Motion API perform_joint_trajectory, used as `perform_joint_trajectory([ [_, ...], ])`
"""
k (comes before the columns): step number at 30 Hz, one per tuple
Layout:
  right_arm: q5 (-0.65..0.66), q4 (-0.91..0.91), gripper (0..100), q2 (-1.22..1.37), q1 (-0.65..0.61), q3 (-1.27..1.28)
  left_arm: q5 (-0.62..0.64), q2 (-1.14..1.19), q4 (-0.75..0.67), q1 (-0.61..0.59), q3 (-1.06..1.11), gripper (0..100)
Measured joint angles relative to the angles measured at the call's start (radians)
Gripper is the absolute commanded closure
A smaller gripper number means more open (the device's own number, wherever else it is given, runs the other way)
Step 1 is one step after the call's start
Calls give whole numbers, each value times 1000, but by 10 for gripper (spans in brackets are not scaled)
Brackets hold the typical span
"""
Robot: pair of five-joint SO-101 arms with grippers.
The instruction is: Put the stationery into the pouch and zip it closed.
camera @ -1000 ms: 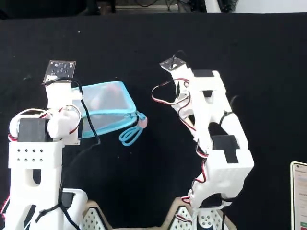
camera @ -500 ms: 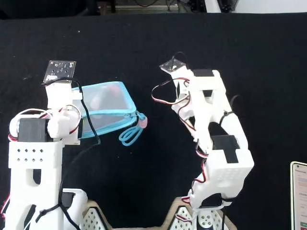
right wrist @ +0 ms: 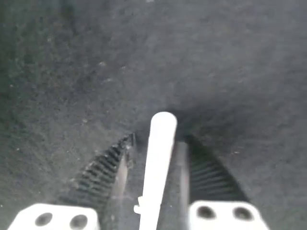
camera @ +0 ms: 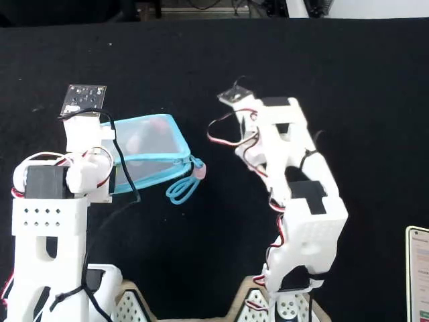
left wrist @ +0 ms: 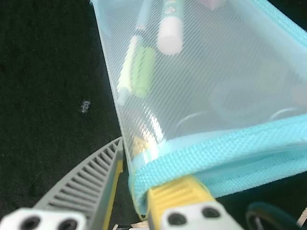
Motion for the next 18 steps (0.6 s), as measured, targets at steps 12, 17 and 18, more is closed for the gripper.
perform_joint_trajectory([
  [12,2,273,988,-368,64,-66,0,0,0,0,0,968],
  [17,2,347,988,-651,15,-66,0,0,0,0,0,968],
  [18,2,359,988,-710,-5,-66,0,0,0,0,0,968],
])
